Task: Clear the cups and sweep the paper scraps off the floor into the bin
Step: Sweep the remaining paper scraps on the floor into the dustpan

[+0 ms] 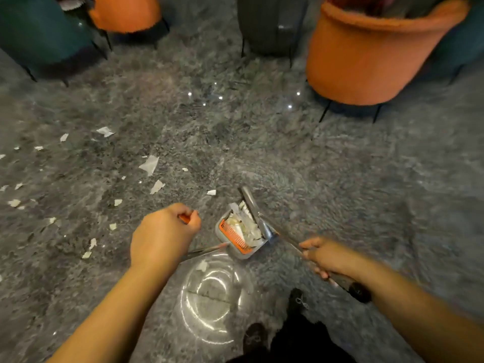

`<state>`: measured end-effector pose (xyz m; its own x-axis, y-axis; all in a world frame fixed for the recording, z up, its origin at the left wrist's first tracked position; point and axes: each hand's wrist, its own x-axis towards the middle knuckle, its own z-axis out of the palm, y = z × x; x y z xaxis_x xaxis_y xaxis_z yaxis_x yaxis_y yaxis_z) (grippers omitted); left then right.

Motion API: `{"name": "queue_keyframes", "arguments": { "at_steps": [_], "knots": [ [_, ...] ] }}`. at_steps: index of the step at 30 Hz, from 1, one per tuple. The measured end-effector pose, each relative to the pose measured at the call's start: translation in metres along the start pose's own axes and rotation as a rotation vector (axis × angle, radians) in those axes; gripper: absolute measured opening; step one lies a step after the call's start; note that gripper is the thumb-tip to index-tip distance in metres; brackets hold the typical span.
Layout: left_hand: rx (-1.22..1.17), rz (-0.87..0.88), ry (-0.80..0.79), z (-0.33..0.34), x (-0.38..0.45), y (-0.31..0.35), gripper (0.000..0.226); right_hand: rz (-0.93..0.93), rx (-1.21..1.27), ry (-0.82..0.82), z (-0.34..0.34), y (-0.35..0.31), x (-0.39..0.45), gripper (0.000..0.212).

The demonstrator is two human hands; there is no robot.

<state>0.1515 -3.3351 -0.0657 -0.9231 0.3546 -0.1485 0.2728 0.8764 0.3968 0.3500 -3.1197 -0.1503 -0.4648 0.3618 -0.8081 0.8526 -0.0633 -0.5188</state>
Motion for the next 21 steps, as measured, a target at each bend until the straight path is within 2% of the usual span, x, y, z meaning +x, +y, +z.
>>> {"name": "queue_keyframes", "arguments": {
  "at_steps": [4,12,17,21],
  "knots": [
    [0.015,0.149,-0.049,0.014,-0.008,0.053,0.024,0.046,0.111,0.087,-0.027,0.043,-0.018,0.024],
    [0.087,0.503,-0.172,0.079,-0.037,0.208,0.028,0.141,0.430,0.250,-0.114,0.146,-0.068,0.028],
    [0.095,0.654,-0.199,0.132,-0.067,0.312,0.022,0.198,0.520,0.320,-0.192,0.211,-0.084,0.031],
    [0.094,0.674,-0.221,0.173,-0.093,0.385,0.028,0.201,0.564,0.367,-0.261,0.249,-0.097,0.033]
  ]
}}
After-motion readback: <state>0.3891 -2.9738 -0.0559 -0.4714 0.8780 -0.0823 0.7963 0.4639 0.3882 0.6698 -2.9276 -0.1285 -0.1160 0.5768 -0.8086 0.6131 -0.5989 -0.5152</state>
